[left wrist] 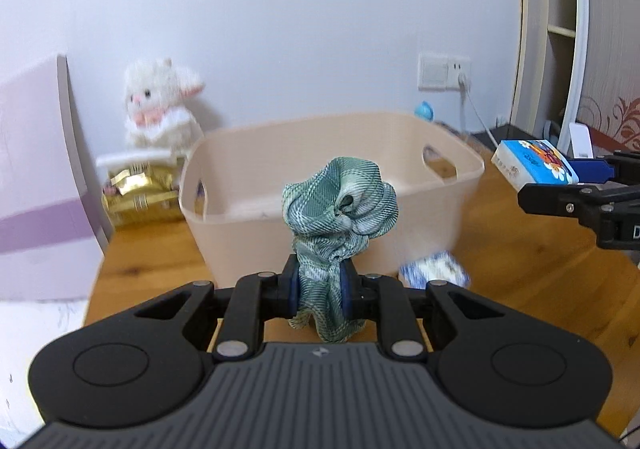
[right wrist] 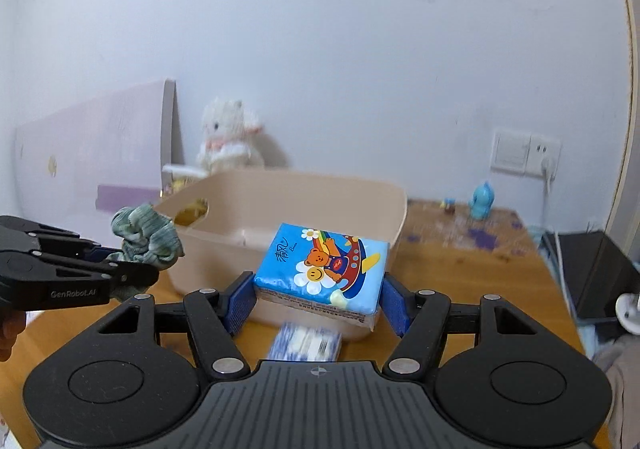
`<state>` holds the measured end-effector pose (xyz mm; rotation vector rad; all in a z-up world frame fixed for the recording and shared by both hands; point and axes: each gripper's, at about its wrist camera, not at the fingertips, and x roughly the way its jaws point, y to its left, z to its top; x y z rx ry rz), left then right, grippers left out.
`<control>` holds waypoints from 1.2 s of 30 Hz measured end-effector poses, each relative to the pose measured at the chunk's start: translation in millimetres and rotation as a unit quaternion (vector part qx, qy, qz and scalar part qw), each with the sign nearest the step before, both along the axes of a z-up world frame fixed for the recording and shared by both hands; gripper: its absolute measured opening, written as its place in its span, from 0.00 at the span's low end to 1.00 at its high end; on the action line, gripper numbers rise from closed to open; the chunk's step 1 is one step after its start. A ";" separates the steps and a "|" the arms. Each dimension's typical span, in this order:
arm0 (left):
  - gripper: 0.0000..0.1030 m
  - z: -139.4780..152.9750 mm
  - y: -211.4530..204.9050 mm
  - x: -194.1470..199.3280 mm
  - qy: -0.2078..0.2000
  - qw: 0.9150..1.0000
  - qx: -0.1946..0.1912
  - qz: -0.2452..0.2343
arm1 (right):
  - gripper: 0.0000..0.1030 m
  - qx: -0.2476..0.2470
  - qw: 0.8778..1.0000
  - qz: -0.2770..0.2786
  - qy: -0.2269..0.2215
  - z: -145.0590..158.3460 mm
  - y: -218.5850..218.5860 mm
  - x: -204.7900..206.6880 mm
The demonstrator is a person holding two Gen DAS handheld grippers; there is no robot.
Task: Organize objects
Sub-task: 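Lift the scrunchie and cartoon tissue pack and carry them over the basket, then open both tools to drop the scrunchie and tissue pack into the basket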
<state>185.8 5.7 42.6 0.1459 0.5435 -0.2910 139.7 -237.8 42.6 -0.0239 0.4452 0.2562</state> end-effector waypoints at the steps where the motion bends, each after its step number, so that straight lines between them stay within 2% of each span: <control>1: 0.21 4.9 -0.4 2.7 -0.006 1.000 0.002 0.001 | 0.61 0.002 1.000 -0.001 -0.005 4.6 -1.3 2.1; 6: 0.21 23.0 -7.4 23.5 -0.028 0.999 0.014 0.008 | 0.61 0.003 1.000 -0.009 -0.025 18.2 -1.3 18.2; 11: 0.21 28.8 -24.5 58.7 -0.027 0.999 0.024 0.019 | 0.61 0.019 0.999 -0.022 -0.027 26.5 1.2 44.6; 17: 0.21 11.9 -39.2 105.2 0.008 0.998 0.051 0.035 | 0.61 0.021 0.999 -0.041 -0.011 24.1 3.6 85.1; 21: 0.21 -2.1 -42.6 129.9 0.039 0.996 0.061 0.050 | 0.61 0.000 0.999 -0.046 0.008 14.7 10.5 110.9; 29: 0.22 -28.4 -41.0 160.1 0.128 0.983 0.081 0.104 | 0.61 -0.060 0.996 -0.033 0.063 -14.0 36.8 149.1; 31: 0.25 -34.0 -41.0 164.6 0.141 0.980 0.094 0.103 | 0.62 -0.072 0.993 -0.026 0.087 -22.1 43.4 155.1; 33: 0.29 -33.4 -38.3 164.3 0.146 0.980 0.084 0.105 | 0.63 -0.085 0.990 -0.017 0.107 -27.4 48.9 158.5; 34: 0.44 -32.9 -37.0 164.2 0.149 0.980 0.083 0.106 | 0.66 -0.098 0.989 -0.012 0.114 -30.7 52.4 158.8; 35: 0.50 -31.9 -36.2 163.5 0.147 0.980 0.083 0.107 | 0.69 -0.098 0.989 -0.011 0.114 -31.3 53.1 158.4; 36: 0.61 -29.9 -35.3 161.5 0.139 0.981 0.083 0.107 | 0.71 -0.098 0.988 -0.011 0.115 -31.1 53.1 158.7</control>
